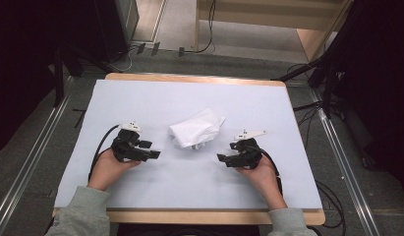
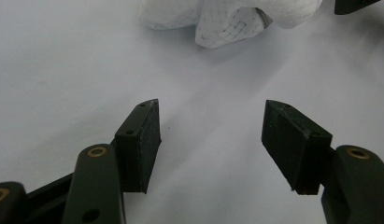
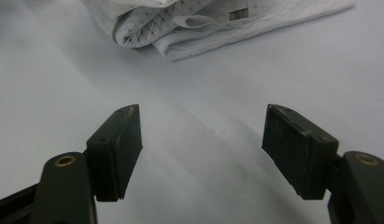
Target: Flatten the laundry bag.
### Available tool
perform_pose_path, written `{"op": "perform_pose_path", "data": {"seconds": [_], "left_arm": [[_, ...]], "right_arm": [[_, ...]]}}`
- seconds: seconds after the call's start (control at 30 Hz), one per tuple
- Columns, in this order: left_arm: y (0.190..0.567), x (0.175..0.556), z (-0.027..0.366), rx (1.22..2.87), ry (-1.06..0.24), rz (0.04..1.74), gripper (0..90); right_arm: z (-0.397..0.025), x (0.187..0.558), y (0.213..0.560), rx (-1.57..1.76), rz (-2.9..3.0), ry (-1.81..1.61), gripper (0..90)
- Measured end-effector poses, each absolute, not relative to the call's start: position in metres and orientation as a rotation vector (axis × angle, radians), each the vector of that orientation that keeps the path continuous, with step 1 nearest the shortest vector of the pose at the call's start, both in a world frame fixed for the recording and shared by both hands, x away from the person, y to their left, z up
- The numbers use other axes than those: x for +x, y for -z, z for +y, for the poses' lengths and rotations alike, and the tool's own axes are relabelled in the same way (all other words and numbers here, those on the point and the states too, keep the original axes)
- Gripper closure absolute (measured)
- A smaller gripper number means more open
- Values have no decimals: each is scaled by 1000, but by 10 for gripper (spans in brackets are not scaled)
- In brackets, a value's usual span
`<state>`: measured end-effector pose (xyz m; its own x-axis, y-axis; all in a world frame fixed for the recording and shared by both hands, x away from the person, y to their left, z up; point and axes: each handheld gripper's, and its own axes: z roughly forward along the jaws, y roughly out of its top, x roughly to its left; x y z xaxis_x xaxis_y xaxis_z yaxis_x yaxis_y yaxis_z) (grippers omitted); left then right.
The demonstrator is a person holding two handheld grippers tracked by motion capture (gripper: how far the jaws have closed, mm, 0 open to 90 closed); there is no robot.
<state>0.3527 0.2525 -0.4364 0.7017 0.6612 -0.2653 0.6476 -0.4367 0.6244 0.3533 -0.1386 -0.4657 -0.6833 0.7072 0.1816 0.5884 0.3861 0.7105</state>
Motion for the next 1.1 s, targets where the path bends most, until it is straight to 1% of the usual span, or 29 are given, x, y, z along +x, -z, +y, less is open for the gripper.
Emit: {"op": "perform_pose_path", "data": {"seconds": [0.4,0.77,1.1], "left_arm": [[436,354,251,2169,-30,993,374],[436,356,249,2158,-16,987,370],[435,358,248,2133,14,985,357]], "right_arm": [[-136,352,466,1171,2492,-1177,306],[-136,350,464,1166,2474,-1150,339],[-136,349,463,1203,2477,-1186,396]]}}
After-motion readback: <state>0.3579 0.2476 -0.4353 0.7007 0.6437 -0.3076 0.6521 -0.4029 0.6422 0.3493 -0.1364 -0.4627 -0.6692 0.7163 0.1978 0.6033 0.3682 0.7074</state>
